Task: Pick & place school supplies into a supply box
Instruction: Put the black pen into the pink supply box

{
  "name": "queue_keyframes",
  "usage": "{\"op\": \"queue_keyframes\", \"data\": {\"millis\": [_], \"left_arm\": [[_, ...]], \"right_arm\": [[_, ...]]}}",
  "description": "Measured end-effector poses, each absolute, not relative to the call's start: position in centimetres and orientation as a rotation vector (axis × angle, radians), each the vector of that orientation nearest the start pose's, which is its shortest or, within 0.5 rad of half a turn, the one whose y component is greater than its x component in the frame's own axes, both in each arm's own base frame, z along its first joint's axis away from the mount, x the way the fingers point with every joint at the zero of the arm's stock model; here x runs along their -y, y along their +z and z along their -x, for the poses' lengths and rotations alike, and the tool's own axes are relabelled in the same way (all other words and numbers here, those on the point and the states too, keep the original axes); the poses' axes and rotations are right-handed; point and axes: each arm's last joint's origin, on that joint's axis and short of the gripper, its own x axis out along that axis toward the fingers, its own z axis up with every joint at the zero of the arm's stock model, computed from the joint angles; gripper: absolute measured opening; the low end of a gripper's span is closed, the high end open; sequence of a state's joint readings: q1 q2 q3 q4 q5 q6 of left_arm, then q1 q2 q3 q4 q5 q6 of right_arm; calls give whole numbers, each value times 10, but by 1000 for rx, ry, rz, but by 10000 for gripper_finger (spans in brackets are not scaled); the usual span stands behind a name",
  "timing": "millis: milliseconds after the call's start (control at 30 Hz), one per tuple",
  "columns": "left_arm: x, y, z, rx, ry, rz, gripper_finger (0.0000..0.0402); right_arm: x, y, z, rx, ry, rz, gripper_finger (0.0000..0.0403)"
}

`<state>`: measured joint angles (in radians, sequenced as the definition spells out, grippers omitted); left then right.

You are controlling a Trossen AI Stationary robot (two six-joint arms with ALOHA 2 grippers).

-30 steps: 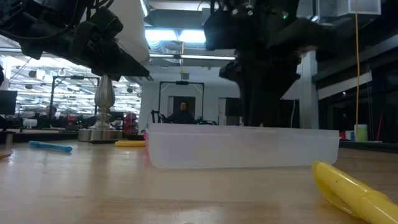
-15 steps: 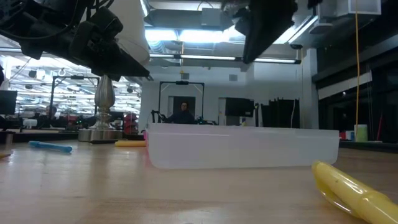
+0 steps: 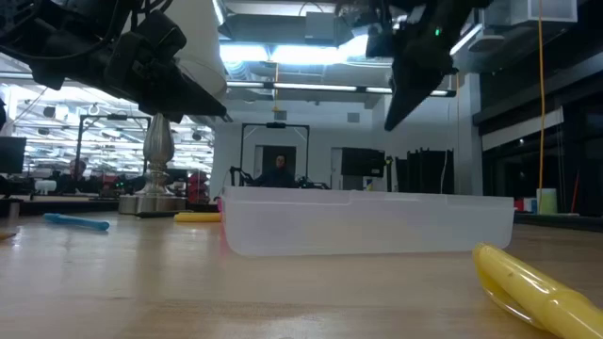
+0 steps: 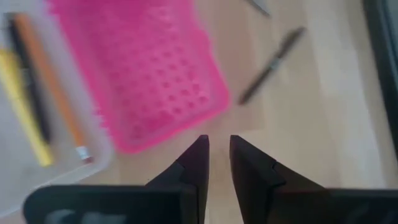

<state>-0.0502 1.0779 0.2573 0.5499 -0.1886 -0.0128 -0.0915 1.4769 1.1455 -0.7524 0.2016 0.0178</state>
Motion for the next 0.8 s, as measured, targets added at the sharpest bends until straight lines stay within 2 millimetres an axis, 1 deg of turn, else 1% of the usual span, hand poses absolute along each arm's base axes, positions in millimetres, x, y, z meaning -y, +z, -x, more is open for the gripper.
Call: {"op": "queue_keyframes", "data": {"millis": [133,233,433,633,800], "left_arm": [[5,172,-199,-269,139,-20,4],[5,172,-199,-268,139,-20,4],[5,172,-199,-269,139,-20,4],[5,172,-199,-269,139,-20,4],[5,172,-199,-269,139,-20,4]], "right_arm": [[64,251,-282,-1095,-380,-27,69],[88,245,-275,-1081,-482,-116,69],[130,231,-251,-1085,-705,-329,69],[160,221,-228,-1050,-906,-534,69],[179,216,-210,-1024,-999,-619,69]]}}
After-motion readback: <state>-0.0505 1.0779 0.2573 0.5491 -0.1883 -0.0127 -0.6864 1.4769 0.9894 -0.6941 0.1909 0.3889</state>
